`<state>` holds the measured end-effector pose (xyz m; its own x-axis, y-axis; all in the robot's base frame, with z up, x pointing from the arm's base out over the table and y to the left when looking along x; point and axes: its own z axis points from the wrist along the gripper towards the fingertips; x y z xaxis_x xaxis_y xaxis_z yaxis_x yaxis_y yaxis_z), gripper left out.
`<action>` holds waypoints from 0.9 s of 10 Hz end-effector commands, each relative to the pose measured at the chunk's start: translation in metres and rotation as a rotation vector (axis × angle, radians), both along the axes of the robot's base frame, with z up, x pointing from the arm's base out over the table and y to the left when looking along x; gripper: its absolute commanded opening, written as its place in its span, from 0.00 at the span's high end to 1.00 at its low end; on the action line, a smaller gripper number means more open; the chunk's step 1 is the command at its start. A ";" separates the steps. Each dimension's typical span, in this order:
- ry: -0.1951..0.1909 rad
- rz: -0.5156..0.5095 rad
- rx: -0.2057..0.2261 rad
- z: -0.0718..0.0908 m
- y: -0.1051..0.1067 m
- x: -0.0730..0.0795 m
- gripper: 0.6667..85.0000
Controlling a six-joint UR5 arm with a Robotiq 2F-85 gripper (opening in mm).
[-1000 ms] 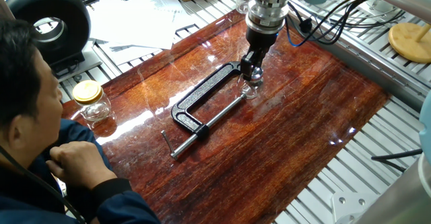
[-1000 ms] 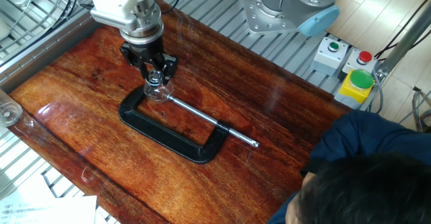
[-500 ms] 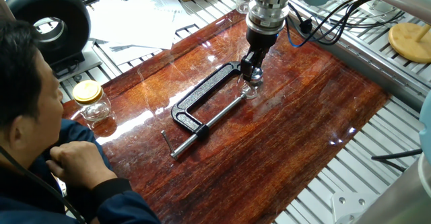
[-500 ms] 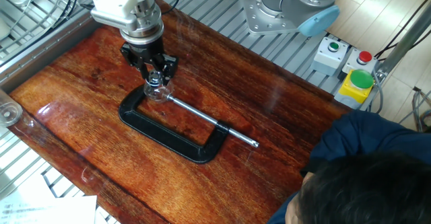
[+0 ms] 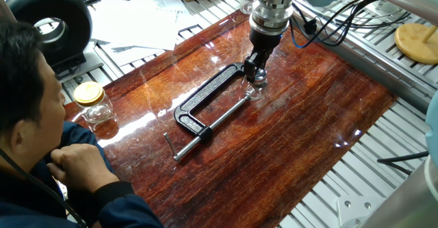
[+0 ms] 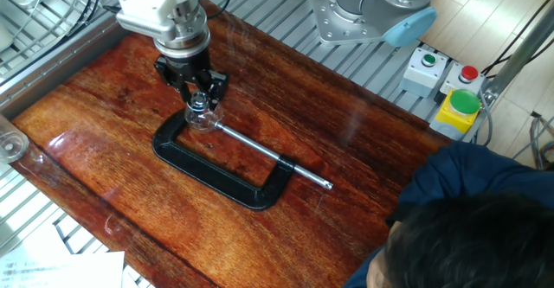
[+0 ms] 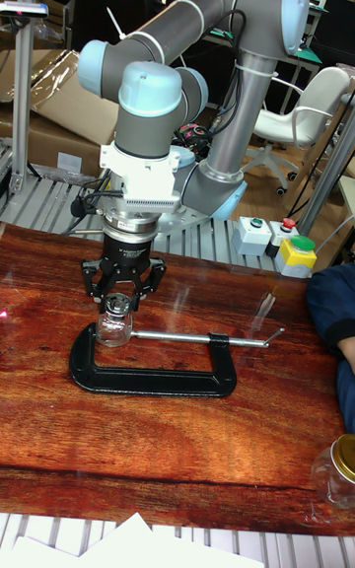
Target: Screw the lid onto the jar
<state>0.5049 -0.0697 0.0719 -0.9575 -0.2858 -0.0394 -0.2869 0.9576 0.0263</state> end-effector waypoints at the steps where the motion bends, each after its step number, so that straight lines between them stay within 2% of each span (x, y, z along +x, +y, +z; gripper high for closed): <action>1: 0.002 -0.040 -0.009 0.003 0.000 0.002 1.00; 4: 0.002 -0.083 -0.024 -0.001 0.002 0.002 1.00; 7: -0.001 -0.083 -0.016 0.000 0.003 0.002 1.00; 9: -0.001 -0.077 -0.033 0.001 -0.001 0.003 0.99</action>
